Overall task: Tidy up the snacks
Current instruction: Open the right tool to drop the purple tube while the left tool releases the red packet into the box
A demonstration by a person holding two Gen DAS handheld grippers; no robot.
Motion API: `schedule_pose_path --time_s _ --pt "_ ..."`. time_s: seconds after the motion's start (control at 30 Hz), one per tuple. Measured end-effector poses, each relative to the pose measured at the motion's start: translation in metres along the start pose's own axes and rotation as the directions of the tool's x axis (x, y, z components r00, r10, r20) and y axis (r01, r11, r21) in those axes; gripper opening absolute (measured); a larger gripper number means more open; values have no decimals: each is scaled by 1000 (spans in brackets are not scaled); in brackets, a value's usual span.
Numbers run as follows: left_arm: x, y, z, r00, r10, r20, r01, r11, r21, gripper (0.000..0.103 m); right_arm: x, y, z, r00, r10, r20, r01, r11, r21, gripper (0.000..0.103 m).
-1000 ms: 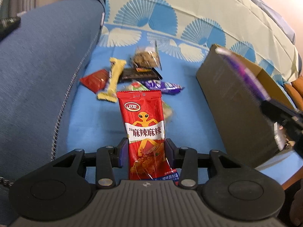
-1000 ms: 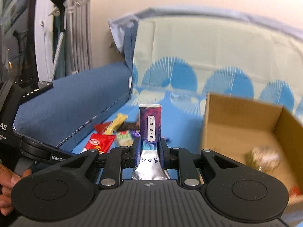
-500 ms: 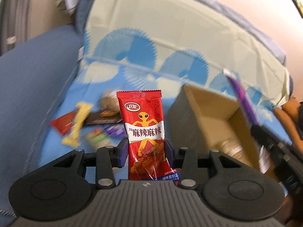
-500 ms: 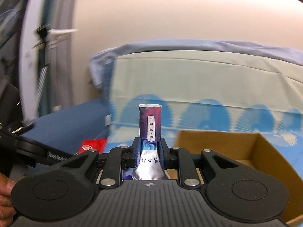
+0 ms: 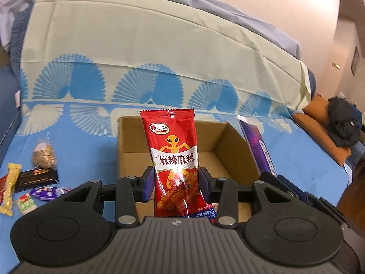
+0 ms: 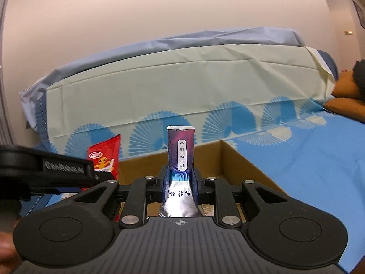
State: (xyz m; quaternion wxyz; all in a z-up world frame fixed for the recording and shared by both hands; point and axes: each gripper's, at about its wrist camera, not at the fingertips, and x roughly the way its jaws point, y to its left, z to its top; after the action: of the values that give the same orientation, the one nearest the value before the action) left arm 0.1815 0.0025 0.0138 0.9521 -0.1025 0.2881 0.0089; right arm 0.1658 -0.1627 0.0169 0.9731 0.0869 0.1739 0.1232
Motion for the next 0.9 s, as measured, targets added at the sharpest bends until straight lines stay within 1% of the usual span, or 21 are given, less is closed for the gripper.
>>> schedule_pose_path --time_s 0.1,0.13,0.17,0.2,0.27,0.37,0.47,0.6,0.63,0.67,0.7,0.77,0.83,0.9 --pt "4 -1 -4 999 -20 -25 20 1000 5 47 1 -4 -1 1000 -10 1 10 1000 7 21" --pt "3 1 -5 1000 -15 -25 15 1000 4 49 3 -4 -2 1000 -16 -4 16 1000 5 22" --pt "1 4 -6 1000 -13 -21 13 1000 2 54 1 -5 -2 1000 -27 -6 27 1000 4 23" --pt "-2 7 -6 1000 -14 -17 14 1000 -3 57 2 -5 -3 999 -50 -5 50 999 3 25" --pt "-11 14 -6 1000 -6 -1 6 1000 -17 59 1 -6 -3 998 -61 -10 61 998 10 42" --pt "-29 26 -7 999 3 40 -2 1000 -21 59 0 -5 -4 998 -69 -13 69 998 14 50" --pt "-48 42 -11 997 10 75 -8 1000 -18 59 -1 -3 -6 997 -74 -13 74 997 3 53" --pt "-71 75 -24 997 28 67 -27 1000 -15 58 0 0 -10 997 -76 -28 75 997 -19 54" --pt "-78 86 -30 998 36 60 -35 999 -6 53 0 1 -12 997 -76 -32 75 997 -25 54" --pt "-83 97 -36 998 39 51 -39 999 2 45 0 2 -14 996 -76 -37 74 997 -31 54" --pt "-88 108 -44 998 36 43 -37 999 17 41 -1 3 -16 996 -75 -43 73 997 -40 54" --pt "-97 129 -63 999 43 24 -45 997 63 27 -2 8 -20 996 -72 -52 69 996 -57 54" --pt "-104 151 -85 1000 25 -2 -25 995 101 22 -4 15 -25 996 -59 -60 54 995 -82 54" --pt "-110 174 -112 1000 -3 -14 4 996 92 22 -7 24 -30 997 -40 -64 33 993 -113 54"
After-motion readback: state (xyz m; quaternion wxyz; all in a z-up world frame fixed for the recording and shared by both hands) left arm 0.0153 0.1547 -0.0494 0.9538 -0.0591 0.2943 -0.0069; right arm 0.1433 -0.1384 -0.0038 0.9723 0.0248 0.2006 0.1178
